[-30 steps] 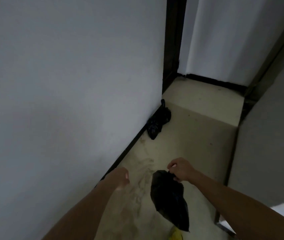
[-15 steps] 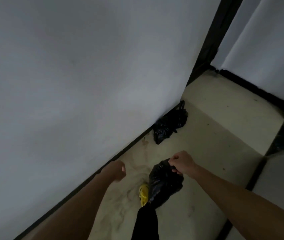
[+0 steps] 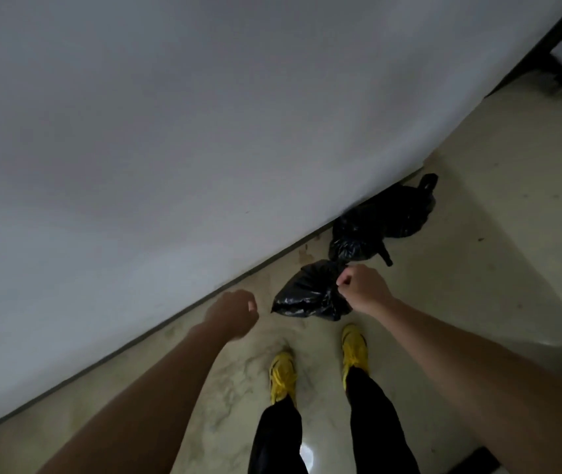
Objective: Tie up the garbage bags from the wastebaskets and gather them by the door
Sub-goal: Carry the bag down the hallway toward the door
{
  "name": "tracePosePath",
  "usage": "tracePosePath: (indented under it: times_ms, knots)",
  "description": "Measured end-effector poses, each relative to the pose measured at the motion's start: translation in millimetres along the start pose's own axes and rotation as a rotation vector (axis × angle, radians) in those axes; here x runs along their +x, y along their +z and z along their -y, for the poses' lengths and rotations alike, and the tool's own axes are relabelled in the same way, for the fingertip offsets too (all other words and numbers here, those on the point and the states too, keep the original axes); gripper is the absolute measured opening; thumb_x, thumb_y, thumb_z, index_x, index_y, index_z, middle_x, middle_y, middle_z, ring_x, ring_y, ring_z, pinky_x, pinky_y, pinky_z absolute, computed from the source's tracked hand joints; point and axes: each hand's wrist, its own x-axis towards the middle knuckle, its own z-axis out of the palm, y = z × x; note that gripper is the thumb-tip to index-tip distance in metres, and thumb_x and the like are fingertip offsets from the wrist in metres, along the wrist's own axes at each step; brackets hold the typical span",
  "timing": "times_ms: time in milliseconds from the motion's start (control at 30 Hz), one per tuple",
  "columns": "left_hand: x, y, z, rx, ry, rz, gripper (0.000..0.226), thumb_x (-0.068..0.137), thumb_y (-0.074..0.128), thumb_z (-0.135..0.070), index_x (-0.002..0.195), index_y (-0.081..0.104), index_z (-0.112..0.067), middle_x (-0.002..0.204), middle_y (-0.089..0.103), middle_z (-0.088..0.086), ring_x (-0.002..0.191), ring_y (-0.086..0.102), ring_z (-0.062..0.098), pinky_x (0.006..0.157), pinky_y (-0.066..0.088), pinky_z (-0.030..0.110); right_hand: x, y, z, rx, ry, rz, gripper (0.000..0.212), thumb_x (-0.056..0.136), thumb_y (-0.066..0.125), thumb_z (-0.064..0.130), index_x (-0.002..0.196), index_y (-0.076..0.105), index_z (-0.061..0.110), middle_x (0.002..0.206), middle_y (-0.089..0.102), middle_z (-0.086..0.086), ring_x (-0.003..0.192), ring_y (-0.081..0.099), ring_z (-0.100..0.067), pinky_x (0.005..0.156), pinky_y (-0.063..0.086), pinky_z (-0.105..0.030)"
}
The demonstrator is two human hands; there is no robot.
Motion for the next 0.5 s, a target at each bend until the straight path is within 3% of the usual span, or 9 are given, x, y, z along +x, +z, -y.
tracePosePath:
  times_ms: [133,300,500]
  knots:
    - [56.7,29.6,1.4,-0.054,-0.097,-0.037,0.019,0.092,0.052,-0.030,0.103,0.065,-0.022,0.114,0.066,0.002,0.102,0.061,0.021,0.090,0.052,0.037,92.6,22.9,-12.1,-0.050,-0.052,0.053,0.016,0.096,0.055,0.014,0.100,0.070,0.012,0.098,0.072,-0.009,0.082,0.068,-0.024,0.068,0.054,-0.032]
    - [118.0,81.6,-1.1,-0.105,-0.186,-0.034,0.019,0.089,0.049,-0.031,0.101,0.064,-0.030,0.105,0.068,0.000,0.089,0.064,0.019,0.082,0.054,0.036,182.6,60.6,-32.1,-0.066,-0.095,0.098,0.019,0.095,0.053,0.013,0.102,0.070,0.016,0.108,0.071,-0.007,0.100,0.066,-0.026,0.084,0.055,-0.034]
    - [179.4,123.0,-5.8,-0.119,-0.177,-0.025,0.020,0.090,0.048,-0.030,0.102,0.064,-0.029,0.100,0.066,0.000,0.085,0.064,0.020,0.077,0.054,0.033,252.3,99.3,-55.9,-0.062,-0.111,0.082,0.022,0.093,0.052,0.010,0.101,0.072,0.015,0.109,0.071,-0.008,0.105,0.065,-0.028,0.088,0.052,-0.034]
